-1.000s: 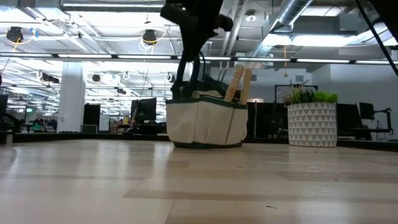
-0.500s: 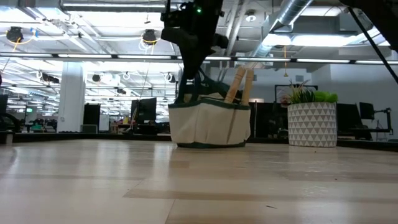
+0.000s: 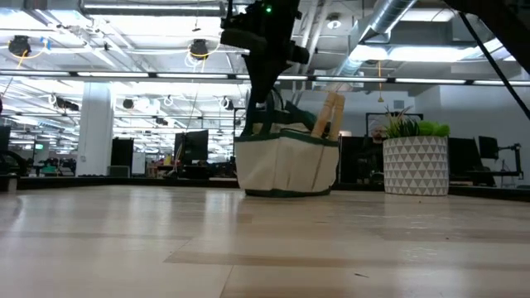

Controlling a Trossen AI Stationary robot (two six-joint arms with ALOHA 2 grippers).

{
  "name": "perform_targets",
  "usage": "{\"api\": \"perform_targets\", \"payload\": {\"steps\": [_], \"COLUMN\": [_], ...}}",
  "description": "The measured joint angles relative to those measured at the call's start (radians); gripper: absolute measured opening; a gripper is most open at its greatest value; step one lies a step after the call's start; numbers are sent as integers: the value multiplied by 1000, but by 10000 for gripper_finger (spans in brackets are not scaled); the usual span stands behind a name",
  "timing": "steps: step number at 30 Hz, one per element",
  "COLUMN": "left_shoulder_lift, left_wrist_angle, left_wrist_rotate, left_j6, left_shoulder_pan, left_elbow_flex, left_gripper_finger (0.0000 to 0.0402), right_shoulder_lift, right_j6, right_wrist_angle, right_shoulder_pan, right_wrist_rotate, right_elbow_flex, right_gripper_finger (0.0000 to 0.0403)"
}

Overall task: Pick & Place Garden tools in Gardening bag
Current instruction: Put the green shear scissors into the gardening bag, then return to Home Position

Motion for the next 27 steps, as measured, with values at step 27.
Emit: {"api": "perform_targets", "payload": {"steps": [27], "left_shoulder_lift": [0], "left_wrist_angle": [1], "left_wrist_rotate": [-1], "left_j6": [-13], "left_shoulder_pan": [0], "left_elbow_flex": [0], "left_gripper_finger": [2], "right_shoulder_lift": [19], "right_j6": [29], "right_wrist_angle": [60], "right_shoulder_pan": [-43], "right_wrist_rotate": [-74], "right_elbow_flex": [5], "right_gripper_finger": [158]}}
